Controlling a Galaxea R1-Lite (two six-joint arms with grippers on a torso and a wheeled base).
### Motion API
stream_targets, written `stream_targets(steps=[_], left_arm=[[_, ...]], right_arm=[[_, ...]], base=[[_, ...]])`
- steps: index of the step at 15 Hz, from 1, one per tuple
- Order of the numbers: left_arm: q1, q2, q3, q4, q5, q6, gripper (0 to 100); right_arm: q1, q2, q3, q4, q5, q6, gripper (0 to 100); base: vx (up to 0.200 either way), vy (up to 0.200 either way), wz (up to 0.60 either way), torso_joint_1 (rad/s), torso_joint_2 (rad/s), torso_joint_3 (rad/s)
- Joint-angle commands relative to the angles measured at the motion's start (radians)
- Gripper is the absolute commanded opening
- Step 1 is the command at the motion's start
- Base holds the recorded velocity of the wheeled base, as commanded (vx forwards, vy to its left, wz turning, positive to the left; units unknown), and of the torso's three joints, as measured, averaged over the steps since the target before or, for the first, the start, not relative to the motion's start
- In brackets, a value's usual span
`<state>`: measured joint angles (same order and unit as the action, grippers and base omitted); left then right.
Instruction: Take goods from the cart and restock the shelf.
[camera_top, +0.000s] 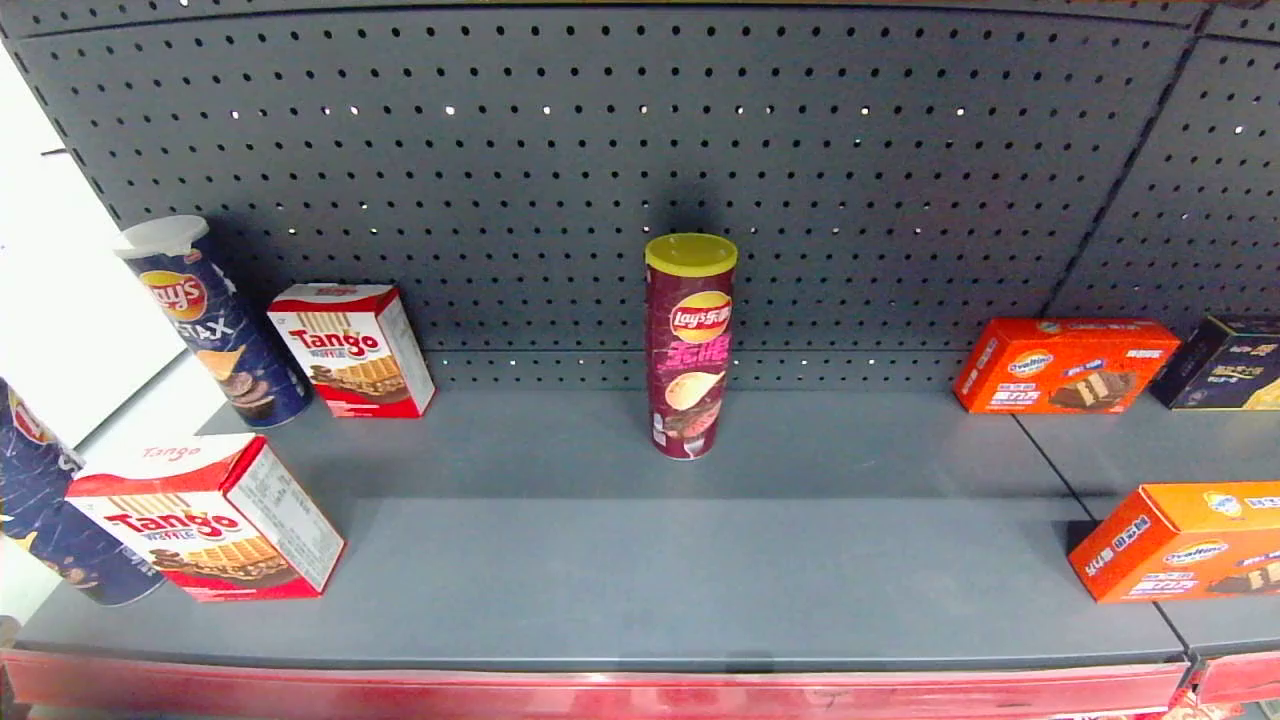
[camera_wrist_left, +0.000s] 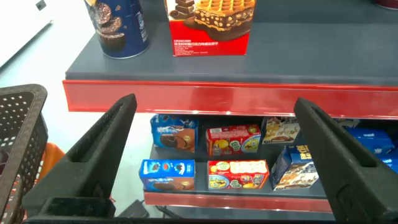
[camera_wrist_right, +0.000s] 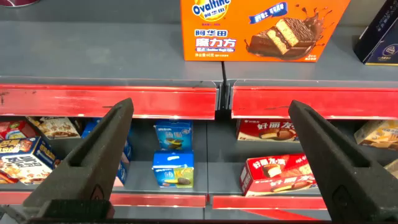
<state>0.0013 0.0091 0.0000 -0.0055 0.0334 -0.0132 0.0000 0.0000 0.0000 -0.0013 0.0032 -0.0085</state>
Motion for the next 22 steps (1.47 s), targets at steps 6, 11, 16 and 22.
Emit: stream_targets(steps=[6,11,16,22], left_arm=[[0.0,0.002,0.0,-0.001,0.0,-0.001,100],[0.0,0.002,0.0,-0.001,0.0,-0.001,100],[0.0,0.002,0.0,-0.001,0.0,-0.001,100],[0.0,0.002,0.0,-0.001,0.005,0.002,100]], right_arm=[[0.0,0.0,0.0,0.0,0.0,0.001,100],[0.0,0.0,0.0,0.0,0.0,0.001,100],[0.0,0.0,0.0,0.0,0.0,0.002,100],[0.0,0.0,0.0,-0.002,0.0,0.002,100]], base=[[0.0,0.0,0.3,0.001,0.0,0.003],[0.0,0.0,0.6,0.004,0.0,0.0],[0.0,0.0,0.6,0.001,0.0,0.004],[0.0,0.0,0.0,0.0,0.0,0.0]])
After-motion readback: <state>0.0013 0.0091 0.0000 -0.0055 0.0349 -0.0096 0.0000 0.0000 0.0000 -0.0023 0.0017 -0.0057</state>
